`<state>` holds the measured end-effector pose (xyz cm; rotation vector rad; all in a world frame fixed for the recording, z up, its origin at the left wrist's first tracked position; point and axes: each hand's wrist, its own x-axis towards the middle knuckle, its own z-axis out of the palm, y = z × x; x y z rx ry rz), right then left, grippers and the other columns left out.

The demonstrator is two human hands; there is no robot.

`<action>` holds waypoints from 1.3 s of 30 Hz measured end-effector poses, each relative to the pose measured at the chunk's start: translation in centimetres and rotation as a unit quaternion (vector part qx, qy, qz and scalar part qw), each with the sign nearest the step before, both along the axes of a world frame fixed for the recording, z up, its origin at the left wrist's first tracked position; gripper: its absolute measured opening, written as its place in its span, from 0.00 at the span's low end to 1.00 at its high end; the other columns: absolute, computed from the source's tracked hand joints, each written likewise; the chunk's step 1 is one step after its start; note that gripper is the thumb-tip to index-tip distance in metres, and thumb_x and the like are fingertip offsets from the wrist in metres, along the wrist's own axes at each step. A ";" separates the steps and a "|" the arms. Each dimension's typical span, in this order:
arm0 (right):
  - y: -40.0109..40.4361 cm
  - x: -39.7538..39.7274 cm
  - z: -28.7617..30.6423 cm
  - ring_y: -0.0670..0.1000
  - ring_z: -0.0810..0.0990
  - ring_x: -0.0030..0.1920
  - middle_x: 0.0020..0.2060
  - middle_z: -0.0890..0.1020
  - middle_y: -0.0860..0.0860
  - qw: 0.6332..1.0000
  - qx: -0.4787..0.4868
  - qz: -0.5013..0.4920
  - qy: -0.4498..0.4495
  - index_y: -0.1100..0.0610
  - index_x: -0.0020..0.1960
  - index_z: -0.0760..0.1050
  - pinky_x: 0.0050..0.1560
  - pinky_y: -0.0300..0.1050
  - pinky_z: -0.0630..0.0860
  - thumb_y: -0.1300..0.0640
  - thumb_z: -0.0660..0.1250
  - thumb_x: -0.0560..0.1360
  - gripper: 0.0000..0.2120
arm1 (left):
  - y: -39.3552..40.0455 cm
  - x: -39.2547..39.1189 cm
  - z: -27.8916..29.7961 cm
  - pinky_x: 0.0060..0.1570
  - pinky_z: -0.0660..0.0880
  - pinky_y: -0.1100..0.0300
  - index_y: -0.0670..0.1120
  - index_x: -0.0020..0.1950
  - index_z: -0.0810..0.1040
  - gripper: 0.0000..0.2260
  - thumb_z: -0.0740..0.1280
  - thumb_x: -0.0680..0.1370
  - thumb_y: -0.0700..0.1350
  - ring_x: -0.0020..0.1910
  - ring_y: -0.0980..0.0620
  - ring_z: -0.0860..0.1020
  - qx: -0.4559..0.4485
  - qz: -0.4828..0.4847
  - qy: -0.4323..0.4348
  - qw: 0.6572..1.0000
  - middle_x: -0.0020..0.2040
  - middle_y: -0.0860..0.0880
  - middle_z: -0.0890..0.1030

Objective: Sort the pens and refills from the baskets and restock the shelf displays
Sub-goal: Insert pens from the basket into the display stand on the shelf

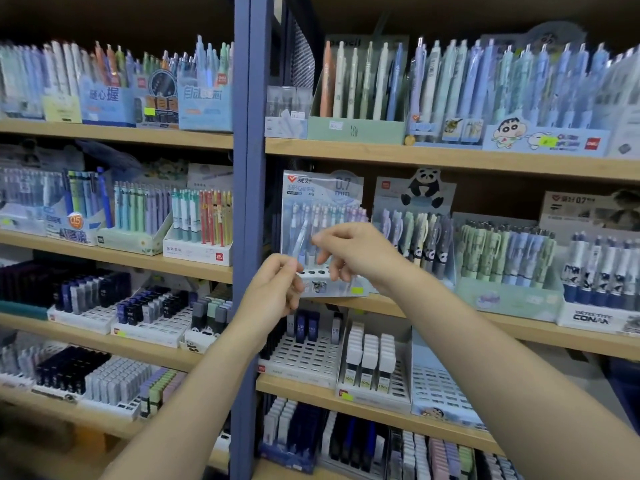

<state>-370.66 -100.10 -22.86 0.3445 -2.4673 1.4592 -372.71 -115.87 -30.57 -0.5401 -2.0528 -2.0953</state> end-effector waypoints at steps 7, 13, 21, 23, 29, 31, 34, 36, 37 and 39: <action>2.4 1.2 -0.4 0.49 0.77 0.28 0.37 0.82 0.54 0.999 -0.043 -0.023 0.019 0.62 0.43 0.77 0.29 0.41 0.73 0.54 0.67 0.80 0.12 | 2.1 0.8 0.2 0.32 0.72 0.59 0.46 0.56 0.82 0.07 0.66 0.82 0.45 0.34 0.52 0.75 0.023 -0.041 0.005 0.999 0.39 0.48 0.79; 4.3 1.6 -0.7 0.49 0.82 0.36 0.44 0.83 0.58 0.994 -0.107 -0.036 -0.006 0.67 0.54 0.80 0.37 0.42 0.79 0.55 0.67 0.81 0.13 | 3.5 1.0 -0.2 0.36 0.76 0.67 0.47 0.55 0.81 0.07 0.73 0.78 0.40 0.34 0.58 0.80 0.009 0.005 0.030 0.999 0.37 0.50 0.82; 4.8 1.1 -0.5 0.51 0.83 0.39 0.40 0.83 0.55 0.984 -0.134 -0.094 0.075 0.60 0.47 0.80 0.41 0.43 0.81 0.60 0.64 0.82 0.08 | 3.4 -0.3 -0.9 0.44 0.72 0.68 0.52 0.51 0.82 0.09 0.78 0.73 0.47 0.45 0.54 0.76 -0.124 0.202 0.184 0.954 0.47 0.51 0.76; 5.0 0.7 0.0 0.50 0.83 0.38 0.40 0.83 0.54 0.976 -0.135 -0.124 0.120 0.59 0.49 0.80 0.41 0.44 0.82 0.62 0.64 0.81 0.07 | 2.7 -1.2 -1.2 0.49 0.72 0.58 0.49 0.53 0.79 0.13 0.78 0.73 0.51 0.52 0.48 0.74 -0.146 0.301 0.187 0.923 0.52 0.50 0.71; 4.3 -1.2 0.3 0.49 0.85 0.37 0.41 0.84 0.52 0.971 -0.071 -0.161 0.165 0.57 0.51 0.80 0.40 0.47 0.83 0.61 0.67 0.80 0.03 | 2.5 -2.9 -1.6 0.55 0.70 0.52 0.45 0.71 0.66 0.31 0.74 0.75 0.57 0.59 0.46 0.72 -0.093 0.228 -0.021 0.969 0.68 0.44 0.71; 4.1 -1.9 0.3 0.49 0.85 0.36 0.42 0.84 0.52 0.970 -0.073 -0.162 0.163 0.54 0.48 0.79 0.39 0.46 0.83 0.61 0.67 0.80 0.03 | 2.4 -3.6 -1.9 0.61 0.74 0.48 0.49 0.73 0.65 0.32 0.73 0.75 0.59 0.63 0.44 0.74 -0.072 0.176 -0.057 0.980 0.70 0.46 0.72; 3.8 -2.6 0.4 0.49 0.85 0.36 0.42 0.83 0.51 0.973 -0.060 -0.161 0.154 0.54 0.48 0.78 0.38 0.46 0.82 0.61 0.66 0.80 0.04 | 2.2 -4.1 -2.0 0.57 0.79 0.47 0.52 0.73 0.65 0.30 0.73 0.76 0.58 0.58 0.45 0.80 -0.029 0.134 -0.082 0.987 0.68 0.48 0.75; 3.7 -3.1 0.4 0.48 0.84 0.34 0.42 0.84 0.53 0.978 -0.028 -0.159 0.135 0.56 0.47 0.79 0.38 0.45 0.82 0.60 0.64 0.81 0.06 | 2.1 -4.2 -2.0 0.46 0.81 0.54 0.52 0.74 0.65 0.29 0.73 0.77 0.56 0.47 0.48 0.83 -0.017 0.116 -0.088 0.989 0.65 0.49 0.77; 3.6 -3.4 0.4 0.47 0.84 0.33 0.42 0.84 0.54 0.978 -0.006 -0.163 0.126 0.57 0.46 0.79 0.38 0.46 0.82 0.59 0.63 0.82 0.08 | 2.0 -4.2 -2.0 0.43 0.81 0.54 0.52 0.74 0.65 0.29 0.72 0.77 0.56 0.43 0.49 0.83 -0.018 0.114 -0.089 0.989 0.64 0.49 0.77; 3.2 -3.8 0.5 0.48 0.84 0.32 0.40 0.85 0.54 0.976 0.035 -0.179 0.116 0.58 0.45 0.80 0.39 0.48 0.83 0.58 0.64 0.82 0.10 | 2.0 -4.2 -2.2 0.42 0.81 0.54 0.53 0.74 0.65 0.29 0.72 0.77 0.56 0.40 0.49 0.83 -0.024 0.118 -0.087 0.989 0.63 0.50 0.77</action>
